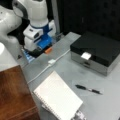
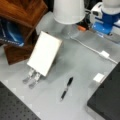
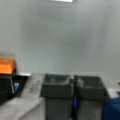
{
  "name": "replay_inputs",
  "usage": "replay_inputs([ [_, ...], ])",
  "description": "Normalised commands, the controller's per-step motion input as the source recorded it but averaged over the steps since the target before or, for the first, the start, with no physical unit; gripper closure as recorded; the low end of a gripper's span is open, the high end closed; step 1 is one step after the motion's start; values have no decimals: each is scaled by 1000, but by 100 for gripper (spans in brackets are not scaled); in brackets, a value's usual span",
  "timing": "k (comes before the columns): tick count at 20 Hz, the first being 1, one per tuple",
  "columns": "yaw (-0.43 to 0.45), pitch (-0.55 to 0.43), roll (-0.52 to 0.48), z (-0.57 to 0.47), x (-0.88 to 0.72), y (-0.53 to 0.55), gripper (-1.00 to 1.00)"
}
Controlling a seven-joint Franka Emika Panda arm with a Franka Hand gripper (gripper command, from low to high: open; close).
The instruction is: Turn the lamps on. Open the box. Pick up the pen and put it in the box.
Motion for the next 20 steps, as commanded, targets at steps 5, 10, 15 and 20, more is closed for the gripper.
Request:
replay_inputs([
  [5, 39, -86, 60, -171, -57, -27, 100],
  [10, 54, -101, 60, -159, -63, -6, 100],
  [15, 61, -127, 58, -178, -79, -8, 100],
  [20, 64, -128, 63, -156, -109, -6, 100],
])
